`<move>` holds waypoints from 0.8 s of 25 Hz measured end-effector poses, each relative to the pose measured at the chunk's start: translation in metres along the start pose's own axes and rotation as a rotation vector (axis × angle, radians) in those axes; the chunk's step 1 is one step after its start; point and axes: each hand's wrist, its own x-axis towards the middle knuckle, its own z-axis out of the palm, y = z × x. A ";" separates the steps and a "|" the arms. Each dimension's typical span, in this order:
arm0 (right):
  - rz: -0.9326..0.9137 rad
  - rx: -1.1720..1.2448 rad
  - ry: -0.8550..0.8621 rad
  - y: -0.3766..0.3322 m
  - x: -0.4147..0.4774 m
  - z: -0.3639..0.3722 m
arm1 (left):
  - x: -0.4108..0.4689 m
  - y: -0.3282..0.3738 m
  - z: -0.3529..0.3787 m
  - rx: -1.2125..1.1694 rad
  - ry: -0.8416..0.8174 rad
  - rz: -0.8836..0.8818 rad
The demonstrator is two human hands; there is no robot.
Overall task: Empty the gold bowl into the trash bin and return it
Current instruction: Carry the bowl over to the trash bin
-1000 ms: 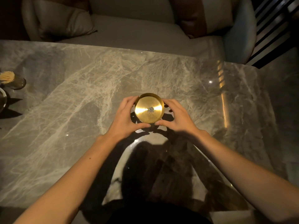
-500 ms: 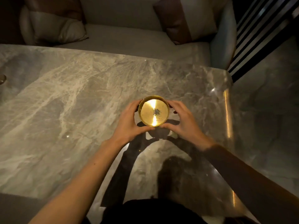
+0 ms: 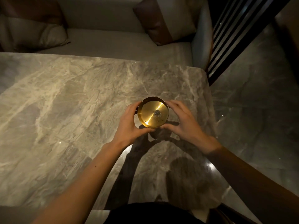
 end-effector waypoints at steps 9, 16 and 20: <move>0.119 0.016 0.075 0.001 -0.011 0.003 | 0.014 -0.002 0.005 -0.039 -0.076 0.049; 0.115 0.020 0.099 0.057 -0.046 -0.042 | 0.019 0.041 0.068 -0.033 -0.097 0.055; 0.114 0.038 0.085 0.112 -0.074 -0.083 | 0.024 0.077 0.130 0.016 -0.087 0.031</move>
